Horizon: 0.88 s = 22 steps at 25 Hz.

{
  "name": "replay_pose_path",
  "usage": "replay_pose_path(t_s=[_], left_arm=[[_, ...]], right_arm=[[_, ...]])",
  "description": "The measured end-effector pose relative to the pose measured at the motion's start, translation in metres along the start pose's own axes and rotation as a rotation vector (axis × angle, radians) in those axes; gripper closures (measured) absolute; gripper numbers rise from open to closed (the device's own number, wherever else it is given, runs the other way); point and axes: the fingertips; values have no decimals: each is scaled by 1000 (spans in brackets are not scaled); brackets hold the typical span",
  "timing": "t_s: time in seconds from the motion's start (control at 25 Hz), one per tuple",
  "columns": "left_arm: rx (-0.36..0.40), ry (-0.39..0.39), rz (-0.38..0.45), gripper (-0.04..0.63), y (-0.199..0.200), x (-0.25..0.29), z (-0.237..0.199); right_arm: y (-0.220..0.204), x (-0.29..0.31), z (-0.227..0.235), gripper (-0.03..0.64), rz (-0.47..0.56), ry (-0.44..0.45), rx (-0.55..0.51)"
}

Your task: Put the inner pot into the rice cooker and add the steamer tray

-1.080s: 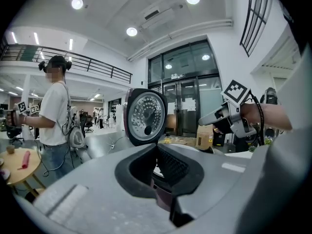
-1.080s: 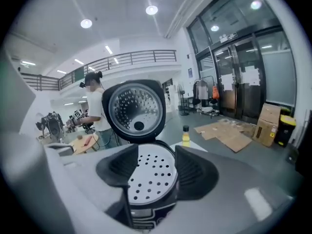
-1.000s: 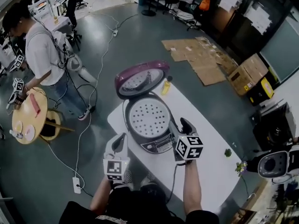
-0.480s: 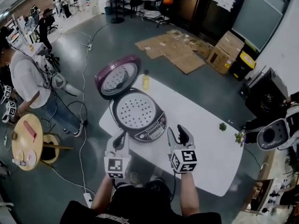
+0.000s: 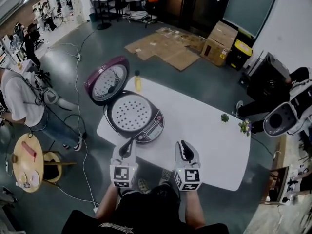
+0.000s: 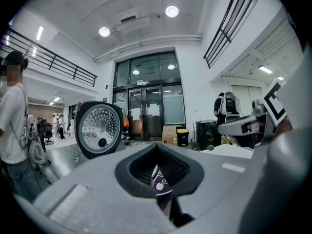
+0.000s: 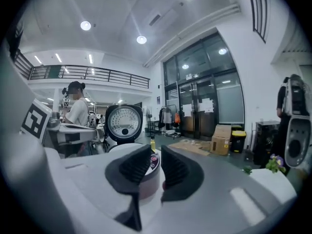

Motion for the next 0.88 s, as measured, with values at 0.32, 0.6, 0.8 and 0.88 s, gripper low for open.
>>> replay_pose_path(t_s=[0.32,0.6,0.8,0.88], left_arm=[[8,-21,2,584,-2,-5,7],[4,-19,4,584,-3,-9,5],[8,-18,6,584,-3,-11,4],[10,-17,6,584,-3,-11,4]], right_arm=[[-14,-15,-3,611,-1,-26,4],[-9,-14,-8,611,-4,-9,-9],[-6,-14,-12,611,4,-4,-14],[-6,-14,-13,611,5,0,-13]])
Point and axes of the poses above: the fingertips, and each gripper's own axes: x forward along the fingers, z to its right, y out of its top, and after that the axes turned 14 degrees about -z, right-handed
